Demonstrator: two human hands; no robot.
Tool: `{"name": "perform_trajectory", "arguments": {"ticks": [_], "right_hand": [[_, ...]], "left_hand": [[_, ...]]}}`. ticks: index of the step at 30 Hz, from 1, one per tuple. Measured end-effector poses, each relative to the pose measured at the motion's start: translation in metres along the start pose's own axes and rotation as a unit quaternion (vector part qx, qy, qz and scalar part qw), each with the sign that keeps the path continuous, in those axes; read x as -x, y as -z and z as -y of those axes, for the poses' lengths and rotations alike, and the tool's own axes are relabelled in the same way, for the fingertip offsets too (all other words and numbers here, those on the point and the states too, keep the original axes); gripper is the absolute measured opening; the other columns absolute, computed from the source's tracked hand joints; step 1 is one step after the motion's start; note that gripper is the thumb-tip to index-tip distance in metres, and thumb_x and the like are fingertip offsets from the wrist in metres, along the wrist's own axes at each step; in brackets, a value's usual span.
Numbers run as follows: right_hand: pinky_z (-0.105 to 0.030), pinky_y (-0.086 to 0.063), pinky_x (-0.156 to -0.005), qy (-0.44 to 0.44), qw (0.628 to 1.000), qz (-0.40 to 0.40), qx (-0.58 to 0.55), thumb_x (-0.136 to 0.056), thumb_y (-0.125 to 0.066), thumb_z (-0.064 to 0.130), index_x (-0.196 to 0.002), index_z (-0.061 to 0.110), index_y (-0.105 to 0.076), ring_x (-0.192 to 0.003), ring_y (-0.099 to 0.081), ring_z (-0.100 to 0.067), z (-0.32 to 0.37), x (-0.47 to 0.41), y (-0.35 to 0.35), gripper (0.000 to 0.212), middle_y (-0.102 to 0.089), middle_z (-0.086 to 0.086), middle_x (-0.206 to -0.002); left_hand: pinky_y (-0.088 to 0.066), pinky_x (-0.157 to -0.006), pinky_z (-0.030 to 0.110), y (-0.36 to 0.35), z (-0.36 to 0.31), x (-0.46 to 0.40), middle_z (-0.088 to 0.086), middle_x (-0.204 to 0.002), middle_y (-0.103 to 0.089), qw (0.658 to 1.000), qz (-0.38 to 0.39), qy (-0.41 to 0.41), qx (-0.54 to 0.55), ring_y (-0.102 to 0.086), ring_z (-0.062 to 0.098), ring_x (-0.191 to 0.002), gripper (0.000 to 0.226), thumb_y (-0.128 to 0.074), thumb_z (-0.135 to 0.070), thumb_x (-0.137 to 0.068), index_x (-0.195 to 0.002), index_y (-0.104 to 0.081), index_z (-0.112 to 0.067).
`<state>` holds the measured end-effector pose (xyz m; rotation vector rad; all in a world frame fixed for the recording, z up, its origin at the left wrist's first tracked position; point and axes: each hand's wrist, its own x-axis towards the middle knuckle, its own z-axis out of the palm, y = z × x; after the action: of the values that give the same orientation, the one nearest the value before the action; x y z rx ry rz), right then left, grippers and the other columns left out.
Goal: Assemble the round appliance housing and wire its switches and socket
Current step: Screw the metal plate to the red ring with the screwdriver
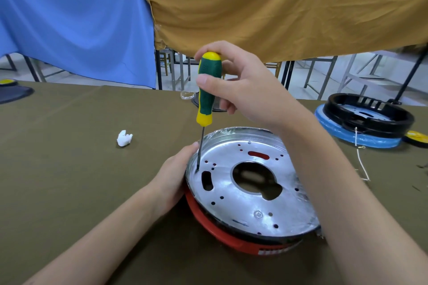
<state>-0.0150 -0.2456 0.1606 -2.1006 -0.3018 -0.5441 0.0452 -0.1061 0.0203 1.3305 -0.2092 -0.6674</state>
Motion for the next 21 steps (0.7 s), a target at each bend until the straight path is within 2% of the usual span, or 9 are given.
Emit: {"name": "perform_trajectory", "arguments": {"ticks": [3,6,9,15,21], "right_hand": [[-0.036,-0.05,-0.066,-0.001,0.996,-0.052,0.066,-0.089,-0.071,0.024,-0.104,0.021,-0.059,-0.064,-0.048,-0.011,-0.001,-0.004,-0.005,0.02,-0.059,0.002,-0.082],[-0.019,-0.042,-0.057,0.011,0.991,-0.088,0.096,-0.085,-0.075,0.036,-0.095,0.021,-0.051,-0.056,-0.041,-0.004,-0.002,-0.004,-0.011,0.03,-0.052,0.009,-0.07],[-0.014,-0.037,-0.052,0.023,0.988,-0.108,0.107,-0.084,-0.075,0.043,-0.095,0.017,-0.046,-0.055,-0.04,-0.005,-0.002,-0.003,-0.015,0.04,-0.046,0.01,-0.066],[-0.013,-0.037,-0.051,0.03,0.987,-0.113,0.108,-0.084,-0.074,0.046,-0.095,0.015,-0.043,-0.057,-0.041,-0.006,-0.005,-0.004,-0.018,0.045,-0.044,0.009,-0.066],[-0.013,-0.037,-0.054,0.045,0.986,-0.13,0.098,-0.087,-0.072,0.044,-0.1,0.018,-0.054,-0.056,-0.045,-0.003,-0.007,-0.003,-0.023,0.035,-0.044,0.01,-0.062]], "left_hand": [[-0.053,-0.084,0.039,0.0,0.0,0.001,0.007,-0.106,-0.076,1.0,-0.001,0.002,0.001,-0.073,0.023,-0.096,0.034,-0.055,-0.047,-0.093,-0.096,-0.079,-0.022],[-0.053,-0.082,0.038,-0.001,0.0,0.002,0.007,-0.105,-0.076,1.0,0.0,-0.002,0.0,-0.073,0.022,-0.095,0.034,-0.055,-0.047,-0.093,-0.094,-0.079,-0.023],[-0.053,-0.078,0.037,-0.002,-0.001,0.002,0.006,-0.103,-0.076,1.0,0.0,-0.006,0.0,-0.074,0.022,-0.092,0.033,-0.056,-0.046,-0.092,-0.091,-0.08,-0.023],[-0.052,-0.077,0.036,-0.002,-0.001,0.002,0.006,-0.102,-0.076,1.0,-0.003,-0.011,0.004,-0.074,0.021,-0.091,0.033,-0.055,-0.045,-0.093,-0.089,-0.08,-0.024],[-0.052,-0.078,0.037,-0.001,-0.001,0.001,0.006,-0.104,-0.076,1.0,0.0,-0.006,0.001,-0.074,0.021,-0.093,0.032,-0.056,-0.046,-0.093,-0.092,-0.08,-0.025]]}}
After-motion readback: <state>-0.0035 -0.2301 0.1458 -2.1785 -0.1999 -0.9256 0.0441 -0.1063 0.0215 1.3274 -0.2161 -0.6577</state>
